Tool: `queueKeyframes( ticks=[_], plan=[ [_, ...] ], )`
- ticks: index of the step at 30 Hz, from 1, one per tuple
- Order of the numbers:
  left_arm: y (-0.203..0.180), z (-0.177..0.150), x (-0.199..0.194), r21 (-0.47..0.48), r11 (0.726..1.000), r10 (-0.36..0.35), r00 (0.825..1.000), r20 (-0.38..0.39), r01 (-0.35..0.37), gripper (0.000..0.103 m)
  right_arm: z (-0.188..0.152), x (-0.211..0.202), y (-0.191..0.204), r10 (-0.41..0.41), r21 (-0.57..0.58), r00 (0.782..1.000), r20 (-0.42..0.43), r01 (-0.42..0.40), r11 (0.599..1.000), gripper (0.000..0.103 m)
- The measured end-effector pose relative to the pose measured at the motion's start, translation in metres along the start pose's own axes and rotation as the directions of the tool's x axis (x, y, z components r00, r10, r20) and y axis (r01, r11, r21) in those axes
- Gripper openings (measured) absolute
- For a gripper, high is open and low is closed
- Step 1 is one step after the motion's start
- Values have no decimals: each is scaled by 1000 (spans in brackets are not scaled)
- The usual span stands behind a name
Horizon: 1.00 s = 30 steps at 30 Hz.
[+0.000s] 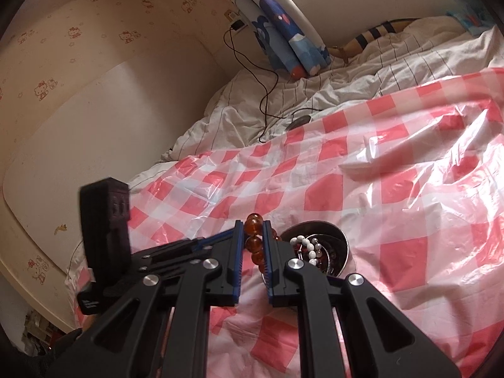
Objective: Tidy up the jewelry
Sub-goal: 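Carry both bracelets over the silver tin and open both tools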
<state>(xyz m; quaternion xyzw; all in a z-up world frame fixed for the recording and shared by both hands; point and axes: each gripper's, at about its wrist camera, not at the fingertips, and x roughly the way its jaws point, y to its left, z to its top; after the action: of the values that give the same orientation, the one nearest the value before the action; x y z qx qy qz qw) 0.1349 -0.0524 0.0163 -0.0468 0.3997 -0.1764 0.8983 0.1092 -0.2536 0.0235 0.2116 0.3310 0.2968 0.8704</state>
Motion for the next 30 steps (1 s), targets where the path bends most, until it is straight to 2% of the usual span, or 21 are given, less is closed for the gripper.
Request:
queueKeyframes(
  ticks=[5,7,8,11,12,14,18,21,27,30],
  plan=[
    [3,2,-6,-10,1000,-3,1000,11,4,21,-4,18,-10,34,53,999,-33,-33,998,13],
    [3,2,-7,-11,1000,0,1000,13,0,22,-5,22,-11,24,51,998,-56,-21,998,13],
    [3,2,-6,-10,1000,2,1000,11,-2,23,-6,25,-11,-1,37,997,-71,4,999,13],
    [2,0,-6,-4,1000,16,1000,5,-16,32,-10,30,-8,-159,-46,984,-79,155,987,14],
    [2,-1,-6,-2,1000,21,1000,5,-21,36,-11,31,-7,-197,-68,978,-74,193,979,17],
    [0,-2,-7,1,1000,29,1000,2,-29,41,-14,32,-4,-279,-124,959,-47,272,954,34],
    [-3,-8,-8,13,998,54,999,-8,-54,50,-18,32,2,-330,-192,944,-22,320,928,38],
    [-4,-15,-11,17,997,78,997,-17,-78,55,-17,22,3,-338,-180,941,-5,332,926,39],
    [-11,-37,-24,41,991,126,992,-30,-125,62,-31,-19,21,-392,-192,919,42,393,899,49],
    [-19,-50,-33,59,986,159,987,-29,-157,72,-49,-34,32,-444,-223,895,53,444,868,66]
  ],
)
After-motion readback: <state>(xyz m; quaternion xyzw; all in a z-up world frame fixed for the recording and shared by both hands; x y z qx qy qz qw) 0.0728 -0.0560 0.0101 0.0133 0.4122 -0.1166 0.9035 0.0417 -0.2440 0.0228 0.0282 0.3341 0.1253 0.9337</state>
